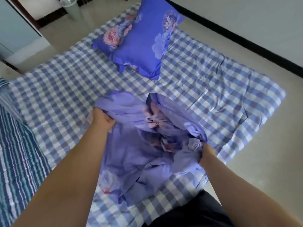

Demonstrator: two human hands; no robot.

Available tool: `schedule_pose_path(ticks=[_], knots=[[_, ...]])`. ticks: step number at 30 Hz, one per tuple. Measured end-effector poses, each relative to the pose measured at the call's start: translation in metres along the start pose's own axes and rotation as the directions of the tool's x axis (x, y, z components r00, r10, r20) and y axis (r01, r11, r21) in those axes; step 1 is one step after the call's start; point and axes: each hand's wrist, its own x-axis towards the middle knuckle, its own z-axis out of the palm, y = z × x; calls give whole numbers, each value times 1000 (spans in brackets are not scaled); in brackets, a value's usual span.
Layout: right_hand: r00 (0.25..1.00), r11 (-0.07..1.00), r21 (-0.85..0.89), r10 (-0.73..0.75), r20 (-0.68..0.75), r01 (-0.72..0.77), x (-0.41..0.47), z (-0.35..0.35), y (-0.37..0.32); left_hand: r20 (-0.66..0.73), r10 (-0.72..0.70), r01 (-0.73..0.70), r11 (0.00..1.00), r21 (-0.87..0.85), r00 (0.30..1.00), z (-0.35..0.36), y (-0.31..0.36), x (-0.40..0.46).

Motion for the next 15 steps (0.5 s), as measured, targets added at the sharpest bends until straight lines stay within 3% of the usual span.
schedule_pose_path(ticks=[2,3,4,6,7,8,9,10,11,13,15], knots=[[998,994,-92,-65,-5,64,1,7,-5,62,-152,120,925,361,986,8,-13,-5],[994,984,-140,-111,-6,109,2,10,-9,81,-246,154,797,583,966,12,-16,-12],[987,973,-166,-159,3,157,2,12,-14,76,-312,138,608,782,947,14,-21,-21],[979,977,-58,-202,33,204,-14,21,-30,60,-315,-33,90,995,947,10,-34,-23],[977,980,21,-200,76,199,-19,26,-39,76,-350,-150,-191,970,934,4,-40,-16],[974,974,117,-206,99,194,-24,29,-48,86,-406,-260,-398,880,910,1,-47,-17],[967,950,242,-229,116,196,-26,31,-57,69,-457,-359,-587,726,887,-5,-55,-14],[958,915,350,-258,122,202,-23,29,-65,27,-473,-396,-705,589,881,-12,-65,-12],[948,866,465,-283,148,185,-21,27,-73,-43,-429,-359,-803,476,902,-18,-71,-12],[925,805,569,-327,195,165,-18,23,-86,-94,-330,-269,-878,396,939,-31,-72,-11],[900,865,375,-410,148,332,-14,24,-92,23,-199,-189,-882,432,980,-40,-58,3]])
